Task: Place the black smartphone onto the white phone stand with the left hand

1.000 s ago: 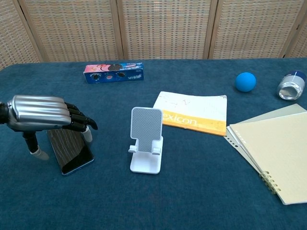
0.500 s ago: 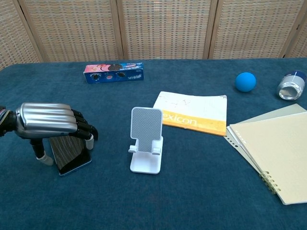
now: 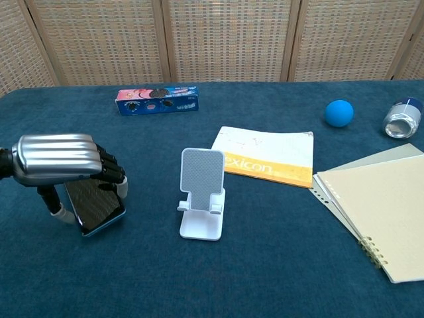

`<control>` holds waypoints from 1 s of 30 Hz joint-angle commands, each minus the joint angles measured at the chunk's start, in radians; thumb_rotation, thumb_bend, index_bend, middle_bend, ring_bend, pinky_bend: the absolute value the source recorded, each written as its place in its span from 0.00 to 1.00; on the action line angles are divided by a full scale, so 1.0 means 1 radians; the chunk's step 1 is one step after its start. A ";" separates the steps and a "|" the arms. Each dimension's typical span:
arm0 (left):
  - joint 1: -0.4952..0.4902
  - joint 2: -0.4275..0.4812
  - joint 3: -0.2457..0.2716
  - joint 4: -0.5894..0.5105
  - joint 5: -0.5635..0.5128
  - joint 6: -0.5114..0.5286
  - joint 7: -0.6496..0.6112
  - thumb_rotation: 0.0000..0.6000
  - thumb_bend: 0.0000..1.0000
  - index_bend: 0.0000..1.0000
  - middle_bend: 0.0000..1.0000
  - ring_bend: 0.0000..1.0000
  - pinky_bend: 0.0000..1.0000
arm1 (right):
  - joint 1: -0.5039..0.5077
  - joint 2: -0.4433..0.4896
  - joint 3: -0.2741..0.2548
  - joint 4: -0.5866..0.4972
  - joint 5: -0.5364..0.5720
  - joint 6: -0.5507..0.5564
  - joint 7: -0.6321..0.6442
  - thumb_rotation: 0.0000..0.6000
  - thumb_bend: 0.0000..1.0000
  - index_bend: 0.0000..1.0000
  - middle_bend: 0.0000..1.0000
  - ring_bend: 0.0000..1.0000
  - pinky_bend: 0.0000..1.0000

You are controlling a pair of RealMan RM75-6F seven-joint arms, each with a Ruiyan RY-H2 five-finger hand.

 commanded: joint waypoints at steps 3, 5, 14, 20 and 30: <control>-0.005 0.043 -0.032 -0.031 -0.005 0.057 0.063 1.00 0.00 0.62 0.51 0.53 0.50 | -0.001 0.003 -0.001 -0.003 0.000 -0.001 0.005 1.00 0.00 0.03 0.00 0.00 0.00; -0.009 0.062 -0.041 -0.055 -0.004 0.070 0.097 1.00 0.00 0.62 0.51 0.52 0.50 | -0.001 0.005 -0.001 -0.004 0.000 -0.002 0.008 1.00 0.00 0.03 0.00 0.00 0.00; -0.099 0.199 -0.167 -0.252 0.120 0.213 0.585 1.00 0.00 0.63 0.51 0.53 0.50 | -0.003 0.016 -0.001 -0.013 -0.001 -0.005 0.024 1.00 0.00 0.03 0.00 0.00 0.00; -0.168 0.262 -0.208 -0.412 0.174 0.101 0.794 1.00 0.00 0.63 0.51 0.53 0.50 | -0.006 0.025 -0.001 -0.016 0.001 -0.007 0.043 1.00 0.00 0.03 0.00 0.00 0.00; -0.215 0.233 -0.232 -0.522 0.219 -0.088 1.031 1.00 0.00 0.63 0.52 0.54 0.49 | -0.009 0.037 -0.006 -0.021 0.008 -0.025 0.065 1.00 0.00 0.03 0.00 0.00 0.00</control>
